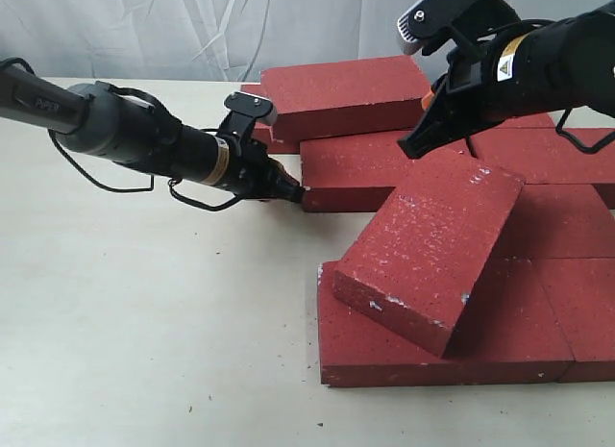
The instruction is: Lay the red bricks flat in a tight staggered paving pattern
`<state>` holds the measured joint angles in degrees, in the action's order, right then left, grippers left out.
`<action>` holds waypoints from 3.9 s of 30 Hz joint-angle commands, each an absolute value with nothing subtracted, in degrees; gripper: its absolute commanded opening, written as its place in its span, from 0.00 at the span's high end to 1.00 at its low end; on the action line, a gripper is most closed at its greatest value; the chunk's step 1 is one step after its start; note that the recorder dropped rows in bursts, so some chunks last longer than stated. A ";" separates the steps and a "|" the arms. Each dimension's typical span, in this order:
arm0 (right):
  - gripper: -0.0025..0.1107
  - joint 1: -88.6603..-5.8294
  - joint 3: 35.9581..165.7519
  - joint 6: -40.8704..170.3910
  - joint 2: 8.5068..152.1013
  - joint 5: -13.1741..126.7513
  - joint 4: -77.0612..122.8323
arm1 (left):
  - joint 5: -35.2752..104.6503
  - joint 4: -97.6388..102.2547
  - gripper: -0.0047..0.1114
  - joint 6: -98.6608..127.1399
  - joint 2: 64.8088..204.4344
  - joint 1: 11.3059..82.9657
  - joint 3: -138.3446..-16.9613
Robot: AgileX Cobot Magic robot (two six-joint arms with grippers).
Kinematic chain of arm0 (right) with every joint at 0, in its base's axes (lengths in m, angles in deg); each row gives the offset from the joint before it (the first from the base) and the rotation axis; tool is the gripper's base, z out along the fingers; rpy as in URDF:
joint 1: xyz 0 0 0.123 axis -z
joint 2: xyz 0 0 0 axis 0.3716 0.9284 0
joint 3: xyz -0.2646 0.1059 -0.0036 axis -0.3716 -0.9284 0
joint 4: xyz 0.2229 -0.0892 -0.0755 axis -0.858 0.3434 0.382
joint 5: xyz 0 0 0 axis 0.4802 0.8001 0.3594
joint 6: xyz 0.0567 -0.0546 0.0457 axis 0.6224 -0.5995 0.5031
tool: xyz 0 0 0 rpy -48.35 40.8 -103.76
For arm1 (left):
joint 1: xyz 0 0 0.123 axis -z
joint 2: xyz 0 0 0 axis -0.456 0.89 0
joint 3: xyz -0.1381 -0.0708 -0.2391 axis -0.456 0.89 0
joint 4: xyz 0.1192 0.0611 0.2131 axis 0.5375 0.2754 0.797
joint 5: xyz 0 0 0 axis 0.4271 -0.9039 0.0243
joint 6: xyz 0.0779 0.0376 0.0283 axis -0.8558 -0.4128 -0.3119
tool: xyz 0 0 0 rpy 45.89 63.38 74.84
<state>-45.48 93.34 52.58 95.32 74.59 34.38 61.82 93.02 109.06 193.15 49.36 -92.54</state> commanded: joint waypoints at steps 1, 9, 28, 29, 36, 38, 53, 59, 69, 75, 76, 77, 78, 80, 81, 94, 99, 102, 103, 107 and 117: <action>0.99 -45.19 93.24 52.65 95.36 74.02 34.36 | 57.56 96.79 0.96 111.31 193.60 48.80 -92.87; 0.99 -45.19 93.24 52.65 95.36 74.02 34.36 | 62.45 100.96 0.96 112.97 191.70 47.35 -92.87; 0.99 -45.29 93.35 52.39 98.06 66.21 26.32 | 72.29 102.25 0.96 117.67 187.07 38.61 -92.42; 0.99 -45.29 93.45 52.39 98.06 65.35 26.75 | 74.78 102.25 0.96 117.67 186.37 38.01 -92.28; 0.99 -45.19 100.82 52.14 98.06 74.46 29.51 | 79.01 102.25 0.96 116.57 181.09 37.02 -88.76; 0.99 -45.08 104.51 52.25 98.06 80.96 32.21 | 78.86 102.25 0.96 116.57 179.71 37.57 -87.80; 0.99 -26.26 111.45 45.66 104.73 96.23 26.72 | 79.99 102.25 0.96 112.31 168.23 46.14 -77.82; 0.99 -25.12 118.06 44.57 113.19 103.97 26.72 | 76.29 102.25 0.96 110.30 166.86 53.24 -75.68; 0.99 -25.12 124.65 39.43 119.60 107.61 20.36 | 88.30 102.25 0.96 98.95 164.52 59.35 -75.58; 0.99 -25.12 124.89 38.05 119.73 106.49 16.94 | 82.02 102.25 0.96 98.61 164.03 65.37 -75.58; 0.99 -25.12 124.89 38.05 119.73 106.65 16.94 | 81.11 102.25 0.96 98.61 164.03 66.29 -75.58; 0.99 -25.12 124.89 38.05 119.73 106.83 16.94 | 80.17 102.25 0.96 98.61 164.03 67.27 -75.58; 0.99 -25.12 124.89 38.05 119.73 107.02 16.94 | 79.61 102.25 0.96 98.61 163.91 68.08 -75.58; 0.99 -25.12 124.89 38.05 119.73 107.08 16.94 | 79.22 102.25 0.96 98.76 163.47 69.77 -75.58; 0.99 -25.12 124.89 38.05 119.73 106.95 16.94 | 78.22 102.25 0.96 99.13 163.31 71.00 -75.58; 0.99 -25.12 124.89 38.05 119.73 106.25 16.80 | 22.93 102.25 0.96 99.63 154.41 85.46 -70.12; 0.99 -25.12 124.89 38.05 119.73 106.26 15.99 | -3.84 83.50 0.96 81.48 150.74 85.46 -69.31; 0.99 -25.12 124.89 38.05 119.73 106.58 15.86 | -6.57 52.41 0.96 55.27 148.54 85.46 -72.09; 0.99 -25.12 124.89 38.05 119.73 106.86 15.86 | -6.96 40.34 0.96 43.34 148.39 85.46 -73.15; 0.99 -25.23 124.89 38.05 119.73 108.87 15.86 | 0.86 10.76 0.96 9.81 148.36 85.46 -74.38; 0.99 -25.23 124.78 34.15 121.37 112.51 15.86 | 5.97 -8.95 0.96 -10.91 154.53 85.46 -75.76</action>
